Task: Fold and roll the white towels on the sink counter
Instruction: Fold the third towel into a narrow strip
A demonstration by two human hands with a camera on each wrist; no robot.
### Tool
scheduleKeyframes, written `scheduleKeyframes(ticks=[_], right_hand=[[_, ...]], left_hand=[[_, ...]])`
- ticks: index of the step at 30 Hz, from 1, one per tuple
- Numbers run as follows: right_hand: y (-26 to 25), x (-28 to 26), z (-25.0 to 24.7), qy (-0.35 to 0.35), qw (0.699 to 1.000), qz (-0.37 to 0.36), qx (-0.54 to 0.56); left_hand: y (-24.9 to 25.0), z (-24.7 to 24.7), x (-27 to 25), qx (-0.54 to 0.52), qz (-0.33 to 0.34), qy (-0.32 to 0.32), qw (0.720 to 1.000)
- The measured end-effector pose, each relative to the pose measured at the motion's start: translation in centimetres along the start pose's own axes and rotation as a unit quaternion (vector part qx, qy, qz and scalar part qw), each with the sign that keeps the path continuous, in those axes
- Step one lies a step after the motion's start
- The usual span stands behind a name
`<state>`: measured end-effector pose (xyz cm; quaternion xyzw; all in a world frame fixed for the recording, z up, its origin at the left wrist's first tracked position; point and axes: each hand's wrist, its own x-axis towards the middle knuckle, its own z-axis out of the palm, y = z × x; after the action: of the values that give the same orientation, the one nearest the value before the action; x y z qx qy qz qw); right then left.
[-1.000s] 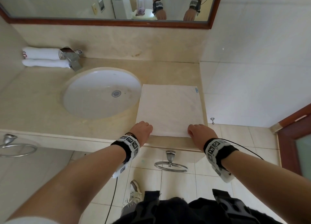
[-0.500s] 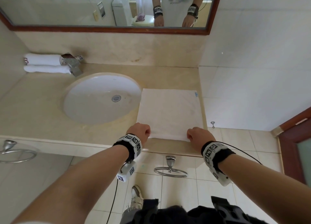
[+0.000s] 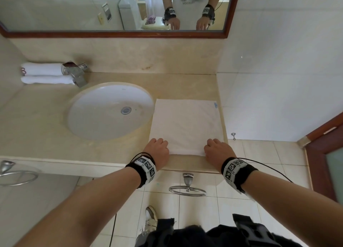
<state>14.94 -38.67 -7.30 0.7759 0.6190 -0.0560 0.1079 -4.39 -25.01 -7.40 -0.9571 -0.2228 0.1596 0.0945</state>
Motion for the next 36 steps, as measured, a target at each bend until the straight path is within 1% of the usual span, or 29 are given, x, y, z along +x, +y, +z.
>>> scheduleKeyframes(ticks=[3, 5, 7, 10, 13, 14, 15, 18, 22, 26, 29, 31, 33, 36], right_hand=[[0.3, 0.1, 0.0, -0.007, 1.000, -0.011, -0.001], [0.4, 0.2, -0.2, -0.012, 1.000, -0.005, 0.016], [0.5, 0.3, -0.5, -0.006, 0.999, 0.014, 0.045], [0.5, 0.5, -1.0, -0.009, 0.998, 0.022, 0.054], [0.4, 0.8, -1.2, -0.024, 0.997, 0.036, 0.057], [0.4, 0.9, -1.2, -0.026, 0.997, 0.044, 0.064], [0.4, 0.9, -1.1, -0.026, 0.996, 0.050, 0.068], [0.3, 0.9, -0.7, -0.006, 0.998, 0.044, 0.049], [0.6, 1.2, -0.5, 0.014, 0.998, 0.035, 0.041], [0.6, 1.6, -0.8, -0.003, 0.998, 0.038, 0.046], [0.5, 1.7, -1.3, -0.032, 0.994, 0.059, 0.088], [0.6, 1.7, -1.5, -0.035, 0.992, 0.062, 0.106], [0.8, 1.7, -1.4, -0.035, 0.993, 0.055, 0.102], [0.9, 1.7, -1.2, -0.046, 0.995, 0.034, 0.079]], left_hand=[[-0.2, -0.2, 0.1, 0.009, 0.011, -0.026, 1.000], [-0.3, -0.2, 0.3, 0.015, 0.024, -0.024, 0.999], [-0.3, -0.5, 0.3, 0.016, 0.023, -0.024, 0.999], [-0.6, 0.3, 0.5, 0.018, 0.024, 0.004, 1.000], [-0.5, 0.5, 0.5, -0.004, 0.025, -0.017, 1.000], [-0.6, 0.8, 0.8, -0.002, 0.026, -0.006, 1.000], [-0.8, 0.6, 1.0, 0.000, 0.029, -0.011, 1.000], [-1.2, 0.2, 1.7, 0.013, 0.042, -0.012, 0.999], [-1.3, 0.1, 2.0, -0.017, 0.017, -0.012, 1.000], [-1.3, 0.5, 2.8, -0.064, -0.017, -0.014, 0.998], [-1.3, 0.1, 3.1, -0.098, -0.045, -0.018, 0.994], [-1.6, -0.3, 3.1, -0.110, -0.062, -0.008, 0.992], [-1.7, -0.7, 3.1, -0.093, -0.053, -0.001, 0.994], [-1.3, -0.9, 2.9, -0.046, -0.025, -0.013, 0.999]])
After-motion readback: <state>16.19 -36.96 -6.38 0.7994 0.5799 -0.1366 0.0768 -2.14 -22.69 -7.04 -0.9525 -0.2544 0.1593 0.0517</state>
